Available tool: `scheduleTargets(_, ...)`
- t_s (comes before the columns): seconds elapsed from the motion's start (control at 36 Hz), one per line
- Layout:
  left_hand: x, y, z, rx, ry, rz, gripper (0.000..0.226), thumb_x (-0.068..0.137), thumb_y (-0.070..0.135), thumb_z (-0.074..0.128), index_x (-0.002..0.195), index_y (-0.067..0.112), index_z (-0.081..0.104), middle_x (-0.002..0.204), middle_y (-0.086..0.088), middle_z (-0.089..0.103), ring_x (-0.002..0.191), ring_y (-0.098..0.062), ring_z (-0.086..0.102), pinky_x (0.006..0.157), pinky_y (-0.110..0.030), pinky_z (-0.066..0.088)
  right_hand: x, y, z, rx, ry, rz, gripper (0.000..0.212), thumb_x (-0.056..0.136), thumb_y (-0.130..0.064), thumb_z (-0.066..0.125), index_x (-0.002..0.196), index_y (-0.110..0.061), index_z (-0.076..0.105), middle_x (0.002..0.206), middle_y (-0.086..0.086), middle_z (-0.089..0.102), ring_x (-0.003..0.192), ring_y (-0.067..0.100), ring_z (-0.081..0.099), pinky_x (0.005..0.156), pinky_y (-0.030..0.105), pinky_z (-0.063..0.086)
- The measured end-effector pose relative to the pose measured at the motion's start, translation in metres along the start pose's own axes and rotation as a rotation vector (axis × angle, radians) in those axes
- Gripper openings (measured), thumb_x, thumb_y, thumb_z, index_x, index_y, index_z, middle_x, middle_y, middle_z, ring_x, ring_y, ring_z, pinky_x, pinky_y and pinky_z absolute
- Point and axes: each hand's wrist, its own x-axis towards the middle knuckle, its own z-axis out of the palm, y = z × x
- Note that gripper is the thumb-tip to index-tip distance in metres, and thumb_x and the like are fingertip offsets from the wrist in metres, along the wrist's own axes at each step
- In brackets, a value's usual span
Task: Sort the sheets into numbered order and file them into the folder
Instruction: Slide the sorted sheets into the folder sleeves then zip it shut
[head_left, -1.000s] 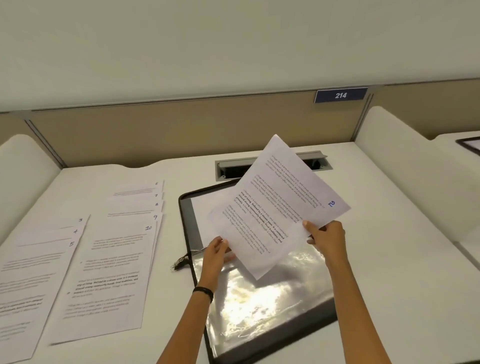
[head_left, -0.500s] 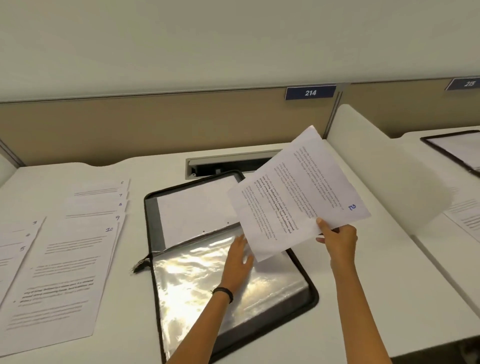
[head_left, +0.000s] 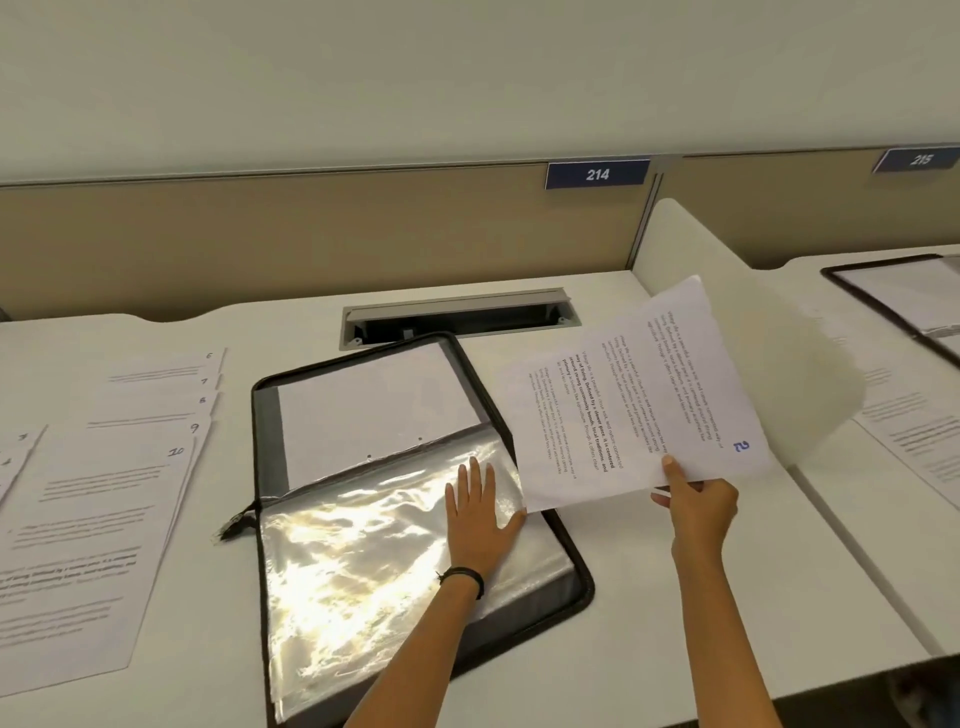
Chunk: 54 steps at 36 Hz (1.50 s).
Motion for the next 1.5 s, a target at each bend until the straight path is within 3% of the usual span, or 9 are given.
scheduleTargets(0.25, 0.000, -0.004, 0.006, 0.007, -0.028, -0.013, 0.075, 0.094, 0.065, 0.013, 0.140, 0.011, 0.037, 0.146, -0.014, 0.041, 0.137, -0.026, 0.022, 0.113, -0.037, 0.000, 0.003, 0.008, -0.005, 0.065, 0.022, 0.035, 0.041, 0.089, -0.009, 0.063, 0.126, 0.003, 0.053, 0.123, 0.015, 0.060, 0.081, 0.028, 0.061, 0.049, 0.016, 0.054)
scheduleTargets(0.39, 0.000, -0.005, 0.008, -0.024, -0.002, 0.006, 0.074, 0.096, 0.063, 0.011, 0.144, 0.011, 0.033, 0.150, -0.011, 0.030, 0.146, -0.017, -0.004, 0.115, -0.032, -0.008, 0.006, 0.008, -0.005, 0.085, 0.030, 0.033, 0.042, 0.089, -0.008, 0.063, 0.128, 0.002, 0.052, 0.123, 0.015, 0.060, 0.075, 0.021, 0.061, 0.050, 0.018, 0.055)
scheduleTargets(0.53, -0.003, -0.006, 0.011, -0.173, 0.105, 0.059, 0.095, 0.078, 0.078, -0.013, 0.148, 0.017, 0.009, 0.154, 0.000, -0.007, 0.136, 0.001, -0.024, 0.108, -0.019, -0.027, 0.009, 0.012, -0.004, 0.093, 0.048, 0.039, 0.043, 0.088, -0.010, 0.064, 0.128, 0.002, 0.052, 0.122, 0.014, 0.060, 0.070, 0.015, 0.061, 0.050, 0.017, 0.055)
scheduleTargets(0.61, -0.004, -0.006, 0.009, -0.172, 0.089, 0.035, 0.094, 0.075, 0.077, -0.019, 0.147, 0.020, 0.004, 0.153, 0.003, -0.011, 0.142, -0.008, -0.018, 0.107, -0.018, -0.027, 0.009, 0.015, -0.002, 0.099, 0.064, 0.036, 0.046, 0.088, -0.011, 0.064, 0.131, 0.001, 0.050, 0.123, 0.014, 0.060, 0.071, 0.012, 0.062, 0.051, 0.017, 0.055)
scheduleTargets(0.83, -0.003, -0.004, 0.010, -0.204, 0.113, 0.023, 0.098, 0.080, 0.068, -0.023, 0.149, 0.016, 0.023, 0.157, -0.003, 0.008, 0.146, -0.022, -0.002, 0.110, -0.019, -0.022, 0.006, 0.022, 0.003, 0.232, 0.118, 0.095, 0.049, 0.089, -0.007, 0.063, 0.135, -0.005, 0.047, 0.123, 0.012, 0.059, 0.090, 0.025, 0.061, 0.053, 0.019, 0.056)
scheduleTargets(1.0, -0.004, 0.000, 0.003, -0.275, 0.128, -0.006, 0.107, 0.072, 0.071, -0.030, 0.148, 0.018, 0.024, 0.153, 0.007, 0.004, 0.140, -0.009, -0.010, 0.109, -0.017, -0.022, 0.006, 0.031, 0.009, 0.291, 0.131, 0.141, 0.052, 0.089, -0.007, 0.062, 0.137, -0.008, 0.044, 0.126, 0.011, 0.058, 0.086, 0.021, 0.063, 0.054, 0.021, 0.057)
scheduleTargets(1.11, -0.005, 0.003, -0.001, -0.356, 0.117, -0.036, 0.088, 0.083, 0.072, -0.012, 0.148, 0.024, 0.023, 0.149, 0.015, 0.002, 0.139, -0.001, -0.007, 0.112, -0.018, -0.016, 0.008, 0.034, 0.014, 0.319, 0.123, 0.150, 0.051, 0.089, -0.006, 0.062, 0.137, -0.009, 0.045, 0.127, 0.013, 0.058, 0.080, 0.014, 0.063, 0.054, 0.021, 0.057)
scheduleTargets(1.19, -0.003, 0.004, -0.005, -0.411, 0.099, -0.063, 0.045, 0.104, 0.038, 0.020, 0.147, 0.024, 0.025, 0.147, 0.016, 0.004, 0.138, 0.000, -0.004, 0.113, -0.021, -0.012, 0.009, 0.034, 0.019, 0.329, 0.106, 0.149, 0.051, 0.089, -0.006, 0.061, 0.137, -0.009, 0.044, 0.126, 0.011, 0.058, 0.082, 0.016, 0.063, 0.055, 0.021, 0.057)
scheduleTargets(1.5, 0.000, 0.001, -0.004, -0.492, 0.070, -0.074, 0.041, 0.104, 0.034, 0.023, 0.145, 0.029, 0.022, 0.147, 0.017, 0.006, 0.141, -0.002, -0.002, 0.114, -0.022, -0.011, 0.011, 0.037, 0.036, 0.332, 0.091, 0.157, 0.049, 0.089, -0.007, 0.062, 0.136, -0.006, 0.046, 0.122, 0.010, 0.058, 0.094, 0.025, 0.061, 0.057, 0.021, 0.057)
